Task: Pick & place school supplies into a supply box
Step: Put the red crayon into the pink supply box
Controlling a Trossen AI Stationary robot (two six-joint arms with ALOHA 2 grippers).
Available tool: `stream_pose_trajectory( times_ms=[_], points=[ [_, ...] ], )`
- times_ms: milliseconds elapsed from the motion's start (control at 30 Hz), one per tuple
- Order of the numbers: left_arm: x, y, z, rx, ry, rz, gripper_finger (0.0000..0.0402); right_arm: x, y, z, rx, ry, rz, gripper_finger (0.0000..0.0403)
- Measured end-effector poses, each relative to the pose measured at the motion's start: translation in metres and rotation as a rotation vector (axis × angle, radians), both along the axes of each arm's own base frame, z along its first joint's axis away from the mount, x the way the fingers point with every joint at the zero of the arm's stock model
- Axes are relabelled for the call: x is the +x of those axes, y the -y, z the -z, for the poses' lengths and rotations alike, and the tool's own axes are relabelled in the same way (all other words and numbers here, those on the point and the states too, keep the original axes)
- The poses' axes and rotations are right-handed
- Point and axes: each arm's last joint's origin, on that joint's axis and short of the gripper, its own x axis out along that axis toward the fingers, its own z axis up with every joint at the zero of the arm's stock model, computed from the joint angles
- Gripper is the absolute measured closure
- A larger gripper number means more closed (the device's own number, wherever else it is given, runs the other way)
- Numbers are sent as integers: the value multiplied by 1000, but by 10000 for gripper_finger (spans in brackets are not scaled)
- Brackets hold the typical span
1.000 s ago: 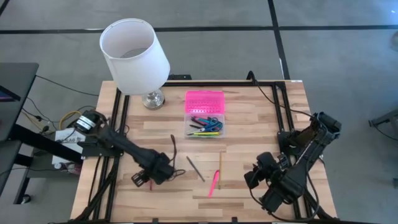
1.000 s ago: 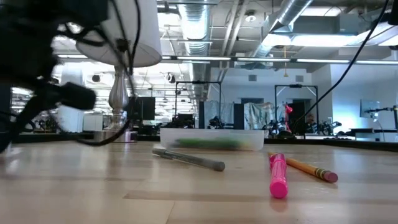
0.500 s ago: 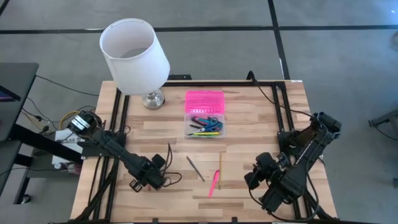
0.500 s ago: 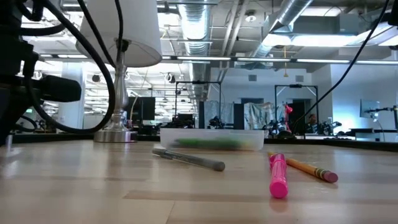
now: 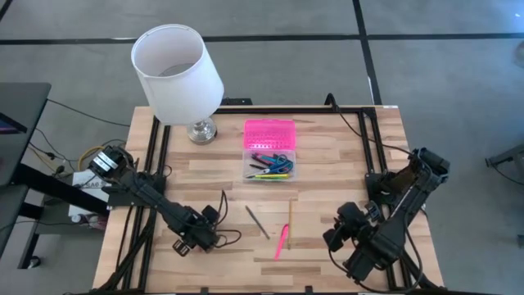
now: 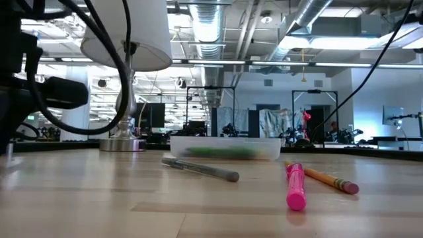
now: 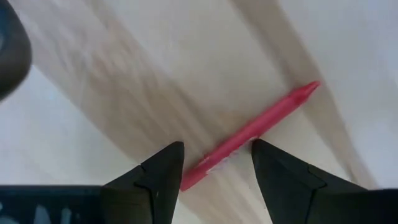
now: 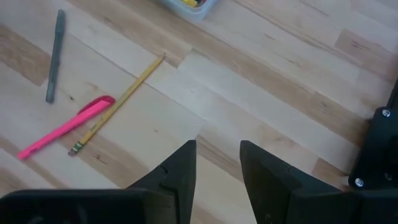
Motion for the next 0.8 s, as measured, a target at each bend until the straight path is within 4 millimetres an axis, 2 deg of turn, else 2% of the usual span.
stream_pose_trajectory(
  times_ms=[300, 567, 800],
  points=[
    [17, 12, -4, -145, 173, -1, 212, -4, -3, 0, 0, 0, -17, 284],
    [18, -5, 8, -115, 206, -124, 212, -4, -3, 0, -5, -9, -33, 284],
    [21, -15, 12, -105, 215, -71, 212, -4, -3, 0, -7, -13, -39, 284]
  ],
)
